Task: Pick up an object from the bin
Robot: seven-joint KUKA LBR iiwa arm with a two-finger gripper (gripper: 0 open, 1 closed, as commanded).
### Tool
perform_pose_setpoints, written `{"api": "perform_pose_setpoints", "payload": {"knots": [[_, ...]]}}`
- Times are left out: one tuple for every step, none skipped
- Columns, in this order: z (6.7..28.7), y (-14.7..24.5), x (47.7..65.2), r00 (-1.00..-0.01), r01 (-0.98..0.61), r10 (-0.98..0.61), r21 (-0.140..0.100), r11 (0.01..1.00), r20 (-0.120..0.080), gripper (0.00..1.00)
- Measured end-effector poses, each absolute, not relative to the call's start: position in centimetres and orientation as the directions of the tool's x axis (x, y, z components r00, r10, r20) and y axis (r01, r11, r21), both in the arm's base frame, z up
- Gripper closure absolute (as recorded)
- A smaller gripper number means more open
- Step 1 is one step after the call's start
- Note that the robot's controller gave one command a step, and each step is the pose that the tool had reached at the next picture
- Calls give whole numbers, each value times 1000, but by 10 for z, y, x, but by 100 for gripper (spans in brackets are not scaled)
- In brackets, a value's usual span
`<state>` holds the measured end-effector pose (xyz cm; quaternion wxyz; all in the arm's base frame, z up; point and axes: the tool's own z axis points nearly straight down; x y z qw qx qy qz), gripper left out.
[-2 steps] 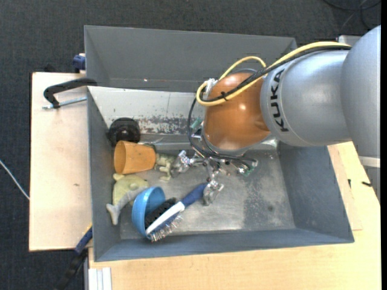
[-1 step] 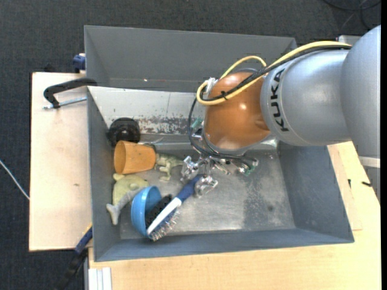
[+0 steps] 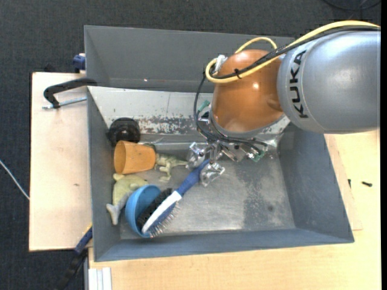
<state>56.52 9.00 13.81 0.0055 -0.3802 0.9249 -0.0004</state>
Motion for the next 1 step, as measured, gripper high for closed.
{"api": "perform_pose_setpoints", "payload": {"knots": [[192,92,567,-712,-703,-703,-6,712,-11,100]]}}
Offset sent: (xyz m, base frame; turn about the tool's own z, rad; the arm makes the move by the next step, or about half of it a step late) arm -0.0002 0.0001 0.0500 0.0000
